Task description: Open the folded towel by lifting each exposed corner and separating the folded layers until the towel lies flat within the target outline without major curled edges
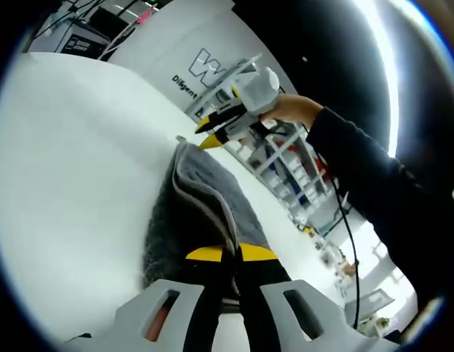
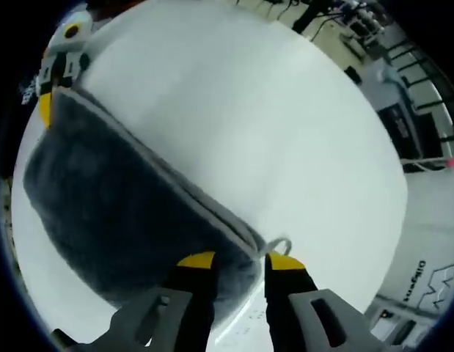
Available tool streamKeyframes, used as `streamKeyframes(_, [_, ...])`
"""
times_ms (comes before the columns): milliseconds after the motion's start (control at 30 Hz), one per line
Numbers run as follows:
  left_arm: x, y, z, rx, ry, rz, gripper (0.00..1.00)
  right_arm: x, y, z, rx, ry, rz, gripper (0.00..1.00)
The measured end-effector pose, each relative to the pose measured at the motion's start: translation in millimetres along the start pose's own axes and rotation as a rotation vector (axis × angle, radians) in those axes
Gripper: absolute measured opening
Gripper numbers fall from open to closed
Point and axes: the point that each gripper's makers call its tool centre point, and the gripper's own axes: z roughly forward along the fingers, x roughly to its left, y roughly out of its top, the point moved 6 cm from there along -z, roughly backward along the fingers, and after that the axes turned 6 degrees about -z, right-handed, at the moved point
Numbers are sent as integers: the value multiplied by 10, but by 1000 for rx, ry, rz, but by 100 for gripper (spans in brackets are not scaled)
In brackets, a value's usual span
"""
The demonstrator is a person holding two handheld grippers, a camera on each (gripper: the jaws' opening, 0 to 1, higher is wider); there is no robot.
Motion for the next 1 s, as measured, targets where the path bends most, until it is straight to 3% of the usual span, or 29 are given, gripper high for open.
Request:
streamKeyframes(333, [-6, -19, 6, 2, -3, 3, 4, 47, 62, 104, 23, 26, -50, 16])
streamKeyframes(633, [-11, -63, -7, 7, -5, 3, 4, -43, 83, 246, 52, 58, -160, 14])
streamKeyframes(1000, [-14, -107, -26, 10, -7, 0, 4, -30, 82, 289, 79, 84, -189, 10])
